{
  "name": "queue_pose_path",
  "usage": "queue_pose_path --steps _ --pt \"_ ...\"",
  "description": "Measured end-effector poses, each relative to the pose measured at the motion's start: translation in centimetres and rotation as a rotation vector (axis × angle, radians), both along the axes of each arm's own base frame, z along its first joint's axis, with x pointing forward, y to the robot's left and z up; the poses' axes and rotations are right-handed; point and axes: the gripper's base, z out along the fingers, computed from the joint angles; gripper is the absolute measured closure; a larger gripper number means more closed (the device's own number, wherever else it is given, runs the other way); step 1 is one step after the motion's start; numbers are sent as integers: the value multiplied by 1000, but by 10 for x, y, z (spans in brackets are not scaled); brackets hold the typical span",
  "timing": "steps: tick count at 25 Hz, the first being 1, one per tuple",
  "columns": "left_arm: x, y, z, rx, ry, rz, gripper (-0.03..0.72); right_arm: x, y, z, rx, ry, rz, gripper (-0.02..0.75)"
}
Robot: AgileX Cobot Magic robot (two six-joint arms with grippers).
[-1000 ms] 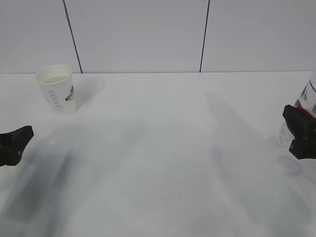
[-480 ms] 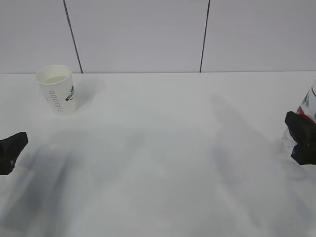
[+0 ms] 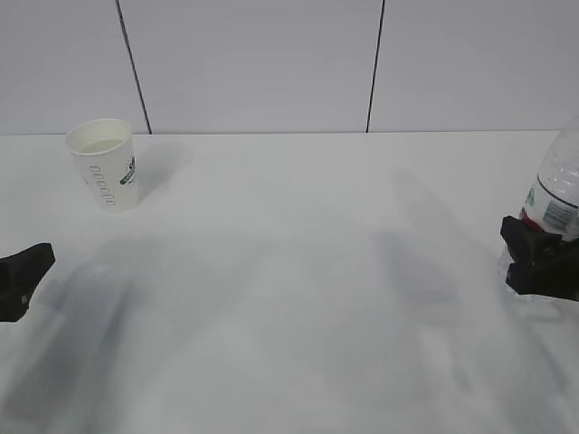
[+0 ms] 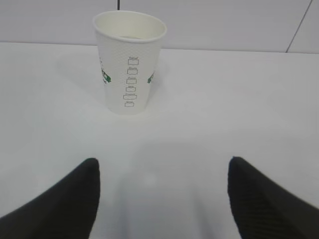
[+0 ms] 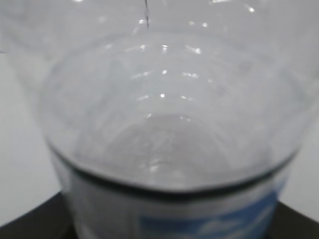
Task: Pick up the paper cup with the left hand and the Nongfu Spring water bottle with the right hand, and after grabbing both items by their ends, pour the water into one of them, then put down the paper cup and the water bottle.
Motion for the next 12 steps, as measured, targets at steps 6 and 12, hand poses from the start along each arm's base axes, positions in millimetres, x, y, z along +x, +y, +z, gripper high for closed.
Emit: queue_pose_path --steps 6,12 --pt "0 0 0 0 0 -2 102 20 1 -1 -16 -21 4 309" --pt "0 0 0 0 0 -2 102 44 3 5 -37 -78 9 308"
